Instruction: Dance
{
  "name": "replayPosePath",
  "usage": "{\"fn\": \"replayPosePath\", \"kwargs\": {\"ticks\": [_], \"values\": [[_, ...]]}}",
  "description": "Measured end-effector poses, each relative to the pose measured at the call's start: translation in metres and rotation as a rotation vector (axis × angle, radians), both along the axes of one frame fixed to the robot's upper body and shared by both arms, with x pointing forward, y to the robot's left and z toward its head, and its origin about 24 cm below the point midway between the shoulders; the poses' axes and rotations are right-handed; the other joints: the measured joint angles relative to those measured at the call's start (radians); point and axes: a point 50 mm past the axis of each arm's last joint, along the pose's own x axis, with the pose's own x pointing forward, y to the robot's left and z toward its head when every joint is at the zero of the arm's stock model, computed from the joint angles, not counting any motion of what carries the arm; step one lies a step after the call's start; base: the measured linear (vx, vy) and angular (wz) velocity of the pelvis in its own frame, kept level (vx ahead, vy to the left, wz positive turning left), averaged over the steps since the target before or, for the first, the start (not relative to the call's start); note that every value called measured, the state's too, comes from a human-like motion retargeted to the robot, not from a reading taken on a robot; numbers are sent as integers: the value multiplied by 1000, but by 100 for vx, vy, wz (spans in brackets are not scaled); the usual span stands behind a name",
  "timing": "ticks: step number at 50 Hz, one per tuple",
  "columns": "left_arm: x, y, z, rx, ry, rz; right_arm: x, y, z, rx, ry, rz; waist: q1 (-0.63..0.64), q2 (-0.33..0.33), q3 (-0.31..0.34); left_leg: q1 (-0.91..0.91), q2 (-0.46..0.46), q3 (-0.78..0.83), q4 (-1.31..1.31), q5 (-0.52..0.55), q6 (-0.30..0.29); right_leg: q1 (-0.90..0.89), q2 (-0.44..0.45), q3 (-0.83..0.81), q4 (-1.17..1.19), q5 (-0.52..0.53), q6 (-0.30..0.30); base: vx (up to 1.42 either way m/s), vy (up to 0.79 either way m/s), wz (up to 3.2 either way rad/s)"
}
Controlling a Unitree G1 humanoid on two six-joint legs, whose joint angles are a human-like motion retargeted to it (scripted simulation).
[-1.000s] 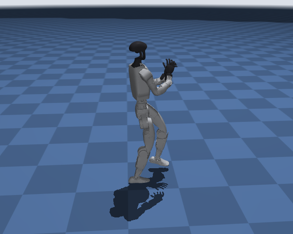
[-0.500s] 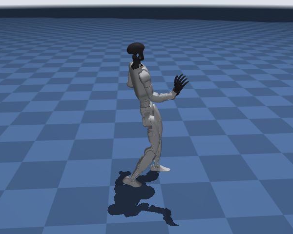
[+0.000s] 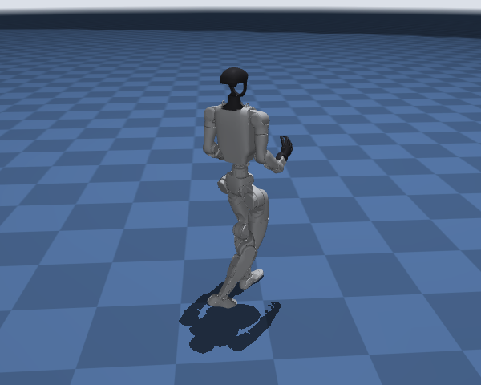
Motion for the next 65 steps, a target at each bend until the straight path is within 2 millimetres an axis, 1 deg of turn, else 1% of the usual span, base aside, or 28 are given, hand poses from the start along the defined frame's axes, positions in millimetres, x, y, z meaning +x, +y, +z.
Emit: {"fn": "replayPosePath", "kwargs": {"ticks": [2,3,5,7,8,10,12,15,17,20,21,22,24,26,30,35,38,40,42,43,47,50,53,57,60,62,63,65], "values": [[22,-25,8,-24,-7,-255,29,38,21,54,-126,119,8,58,23,90,11,-70,-37,-11,-1,-98,-9,56,317,148,-77,23,-1,152],[36,-44,17,-14,-25,-371,46,52,39,56,-209,161,12,57,26,102,0,-100,-52,-10,-4,-174,6,124,450,233,-146,-7,-9,141],[63,-74,41,25,-103,-498,74,78,78,27,-369,197,15,42,20,84,-7,-136,-52,-3,-15,-323,106,298,636,323,-170,-8,-15,135],[86,-93,69,43,-223,-509,88,82,110,-57,-506,117,-33,44,47,103,-18,-207,-30,5,-11,-407,160,370,733,213,-108,10,-18,184],[93,-100,79,51,-266,-501,92,81,120,-98,-552,68,-50,41,60,115,-25,-228,-23,7,-6,-431,172,393,743,201,-94,13,-25,200],[110,-122,111,86,-389,-444,103,80,145,-238,-660,-147,-104,23,89,144,-40,-270,-12,15,17,-494,184,451,699,152,-101,11,-30,237],[121,-130,134,97,-458,-361,108,67,160,-333,-713,-373,-144,9,93,167,-52,-313,-8,25,44,-508,153,485,552,137,-109,13,-35,218],[133,-119,168,57,-555,-205,103,18,182,-374,-798,-659,-222,-25,86,192,-69,-391,-1,34,56,-447,122,587,209,203,-71,13,-31,189],[134,-97,192,0,-650,-111,95,-11,193,-379,-840,-793,-300,-61,90,213,-91,-428,13,36,65,-364,69,620,-9,242,12,11,-32,203],[128,-47,222,-43,-785,21,77,-61,201,-401,-836,-979,-417,-98,94,254,-98,-497,38,20,53,-240,61,682,-187,247,49,12,-33,175],[124,-28,228,-45,-822,72,68,-77,198,-415,-821,-1037,-428,-93,87,249,-77,-497,58,11,45,-215,8,448,-182,185,12,8,-40,97],[118,-10,233,-45,-861,122,57,-93,195,-429,-809,-1098,-441,-93,76,240,-63,-497,79,4,41,-193,-21,310,-188,142,-12,3,-47,85],[105,18,235,-51,-930,223,27,-123,182,-454,-793,-1240,-456,-111,42,205,-49,-495,130,-12,39,-170,9,382,-233,125,-4,-1,-47,96],[92,39,234,-44,-988,311,-9,-146,166,-484,-776,-1388,-443,-121,20,164,-28,-484,192,-28,31,-167,16,376,-248,99,7,-8,-44,84],[69,73,225,19,-1074,511,-86,-178,131,-659,-590,-1645,-394,-148,1,72,-2,-415,322,-6,8,-168,27,369,-270,60,3,-17,-38,58],[39,102,197,182,-1005,623,-155,-189,88,-761,-202,-1736,-384,-143,-4,-6,16,-288,382,-12,-41,-181,39,352,-292,43,-16,-23,-23,36],[17,114,176,299,-875,602,-179,-188,60,-722,33,-1642,-361,-116,12,10,-8,-264,276,-29,-86,-186,73,374,-286,43,-35,-17,-17,-28],[4,116,160,360,-762,551,-190,-184,44,-697,172,-1540,-333,-100,28,22,-46,-278,186,-10,-29,-191,87,393,-275,41,-45,-16,-6,-57],[-9,114,142,389,-632,477,-192,-175,30,-658,273,-1396,-333,-87,34,57,-11,-157,126,15,63,-203,86,396,-256,35,-53,-15,1,-21],[-15,111,133,389,-569,438,-190,-169,23,-629,308,-1320,-342,-71,35,86,34,-93,87,11,54,-215,95,395,-242,33,-58,-15,1,-23],[-36,91,97,293,-381,316,-157,-129,-2,-506,332,-960,-334,-29,44,116,-13,-245,-6,50,29,-268,131,475,-155,35,-76,-13,10,-66],[-43,71,81,202,-320,243,-113,-92,-7,-385,203,-717,-324,10,53,156,14,-100,-74,50,62,-324,166,518,-62,36,-91,-20,17,-88],[-34,39,65,104,-273,108,-60,-44,4,-240,-4,-469,-291,34,60,170,11,-90,-99,38,63,-383,218,567,58,72,-132,-19,12,-136],[0,-21,54,-41,-261,-177,10,29,40,-71,-288,-128,-268,34,47,171,7,-10,-103,22,76,-483,233,517,236,175,-178,-16,8,-110],[35,-64,65,-75,-294,-343,49,72,81,-75,-480,70,-253,19,37,158,-5,1,-77,3,85,-543,249,529,339,311,-121,-10,0,-52],[59,-88,86,-40,-370,-401,67,83,110,-143,-589,91,-261,16,32,151,-4,0,-57,-11,87,-574,250,538,375,363,-97,-6,-9,2],[72,-98,98,-4,-406,-403,75,78,126,-202,-645,67,-270,13,35,150,-2,-3,-45,-18,89,-581,241,540,382,357,-72,-3,-11,22],[95,-117,122,71,-475,-366,88,75,154,-345,-724,-23,-292,12,47,157,5,-17,-20,-34,90,-591,195,524,379,303,-74,0,-10,37]]}}
